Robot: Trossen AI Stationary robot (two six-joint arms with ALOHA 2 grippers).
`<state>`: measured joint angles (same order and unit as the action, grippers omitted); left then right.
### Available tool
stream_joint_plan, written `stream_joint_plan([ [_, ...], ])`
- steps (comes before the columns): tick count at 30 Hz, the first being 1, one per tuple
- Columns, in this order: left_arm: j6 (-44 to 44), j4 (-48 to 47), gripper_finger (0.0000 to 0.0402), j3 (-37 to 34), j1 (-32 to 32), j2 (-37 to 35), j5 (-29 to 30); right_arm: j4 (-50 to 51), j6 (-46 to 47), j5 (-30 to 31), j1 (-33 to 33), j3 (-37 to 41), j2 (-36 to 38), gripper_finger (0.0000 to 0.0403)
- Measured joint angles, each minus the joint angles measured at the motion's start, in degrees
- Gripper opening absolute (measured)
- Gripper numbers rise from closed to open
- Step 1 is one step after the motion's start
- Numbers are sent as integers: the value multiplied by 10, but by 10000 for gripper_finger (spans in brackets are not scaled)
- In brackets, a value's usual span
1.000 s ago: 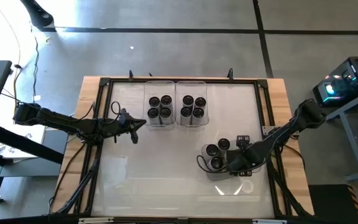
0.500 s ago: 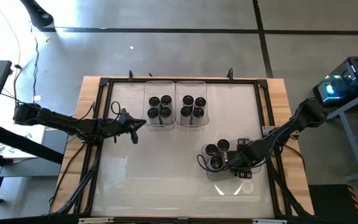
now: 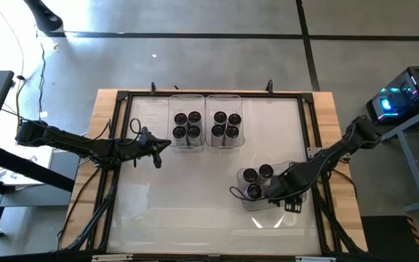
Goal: Sort soda cans
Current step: Adjust the soda can in the bottom right transparent bin
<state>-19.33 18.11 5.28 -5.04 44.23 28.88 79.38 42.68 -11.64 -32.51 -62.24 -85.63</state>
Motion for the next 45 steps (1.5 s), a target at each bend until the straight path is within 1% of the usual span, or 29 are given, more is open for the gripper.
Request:
stream_joint_plan([
  [3, 0, 1, 14, 0, 0, 0, 0, 54, 23, -22, 2, -51, 0, 254],
  [6, 4, 12, 14, 0, -1, 0, -1, 108, 53, -58, 4, -99, 0, 254],
  [9, 40, 7, 9, 10, -13, 1, -7, 111, 96, -83, -1, -142, 1, 254],
  [15, 145, 16, 1, 36, -64, 1, -5, 94, 160, -74, -31, -243, -19, 254],
  [18, 202, 36, 1, 53, -98, 1, -8, 60, 168, -35, -44, -286, -38, 254],
  [20, 254, 65, 1, 65, -121, 7, -31, 18, 154, -8, -44, -306, -55, 254],
  [22, 311, 98, 1, 79, -144, 20, -72, -23, 130, -1, -30, -319, -75, 254],
  [25, 388, 141, 1, 108, -169, 56, -167, -73, 64, 7, -3, -338, -112, 254],
  [27, 416, 180, 6, 131, -181, 88, -229, -81, 8, 5, 16, -351, -136, 254],
  [29, 422, 198, 24, 164, -189, 122, -273, -87, -44, -5, 37, -363, -154, 254],
  [31, 435, 194, 51, 193, -195, 159, -298, -106, -89, -9, 58, -372, -167, 254],
  [34, 452, 191, 104, 239, -203, 218, -301, -141, -135, -7, 88, -373, -173, 254],
  [37, 479, 190, 164, 280, -206, 269, -297, -176, -157, 1, 111, -374, -173, 254],
  [39, 517, 185, 202, 301, -206, 298, -278, -186, -164, 0, 121, -374, -173, 254],
  [42, 562, 185, 252, 329, -206, 331, -208, -196, -177, -3, 131, -374, -173, 254],
  [45, 576, 184, 284, 348, -207, 351, -155, -187, -185, -5, 135, -374, -173, 254],
])
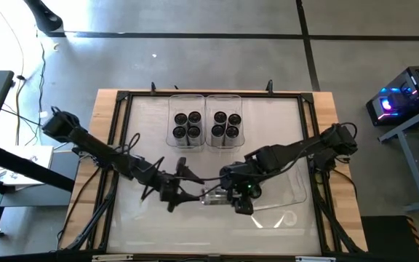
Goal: Sort soda cans
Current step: Adjust the soda can in the bottom right transparent bin
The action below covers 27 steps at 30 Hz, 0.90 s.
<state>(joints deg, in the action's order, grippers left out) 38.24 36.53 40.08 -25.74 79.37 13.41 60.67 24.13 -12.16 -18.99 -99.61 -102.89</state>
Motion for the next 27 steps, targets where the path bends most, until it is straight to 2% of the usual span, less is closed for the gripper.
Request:
stream_joint_plan([
  [3, 1, -1, 297, 10, -5, 9, 20, 3, -5, -1, 1, 0, 0, 254],
  [11, -3, 9, 299, 12, -2, 23, 4, 6, -14, -5, 11, 0, 1, 253],
  [14, -9, 13, 299, 13, -1, 28, 13, 0, -11, 16, 21, 0, 1, 253],
  [19, -97, 20, 299, 13, 5, 27, 43, 25, 10, 33, 34, 0, 1, 253],
  [23, -149, 22, 299, 13, 20, 29, 24, 21, 20, 34, 40, 0, 1, 252],
  [27, -133, 34, 299, 13, 29, 41, 4, 21, 24, 32, 43, 0, 1, 252],
])
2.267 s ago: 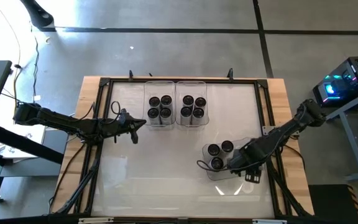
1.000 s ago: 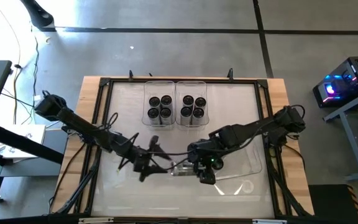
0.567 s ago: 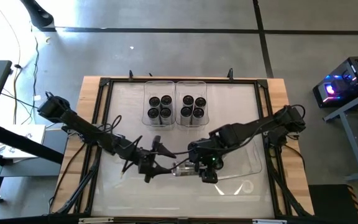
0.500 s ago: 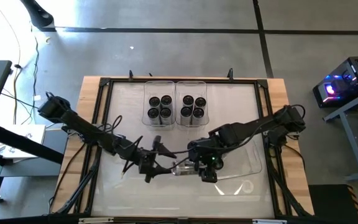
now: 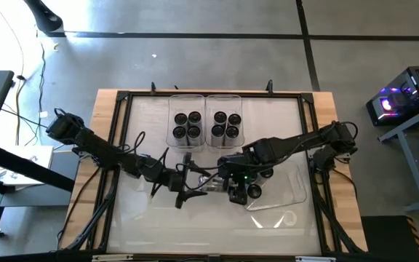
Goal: Sort soda cans
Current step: Adjust the soda can in the bottom right transparent bin
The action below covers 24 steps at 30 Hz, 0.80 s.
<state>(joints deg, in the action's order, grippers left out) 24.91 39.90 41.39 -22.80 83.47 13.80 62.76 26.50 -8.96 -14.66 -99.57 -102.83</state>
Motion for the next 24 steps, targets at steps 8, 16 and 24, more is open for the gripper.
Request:
stream_joint_plan([
  [8, 0, 10, 285, 0, 3, 20, 7, -4, -7, 1, 0, 0, 0, 252],
  [16, -30, 14, 244, 0, -3, 20, -4, -6, -6, -9, 0, 0, 0, 250],
  [24, -78, 30, 244, -14, -24, 9, 52, -15, -19, 8, 0, 0, 6, 310],
])
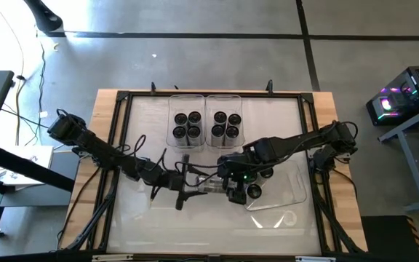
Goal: Sort soda cans
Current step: Adjust the soda can in the bottom right transparent bin
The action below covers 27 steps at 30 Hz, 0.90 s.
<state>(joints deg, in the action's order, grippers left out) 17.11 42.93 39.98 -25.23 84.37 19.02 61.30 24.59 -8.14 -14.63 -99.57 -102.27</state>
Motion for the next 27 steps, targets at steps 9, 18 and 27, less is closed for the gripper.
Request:
stream_joint_plan([
  [9, -109, 222, 244, -206, 0, -113, 65, 96, 11, 251, -40, 0, 96, 319],
  [18, -150, 467, 244, -335, 13, -181, -21, -201, -255, 519, -141, 1, 96, 320],
  [27, -145, 460, 244, -297, 11, -193, -123, -429, -522, 492, -113, 2, 20, 321],
])
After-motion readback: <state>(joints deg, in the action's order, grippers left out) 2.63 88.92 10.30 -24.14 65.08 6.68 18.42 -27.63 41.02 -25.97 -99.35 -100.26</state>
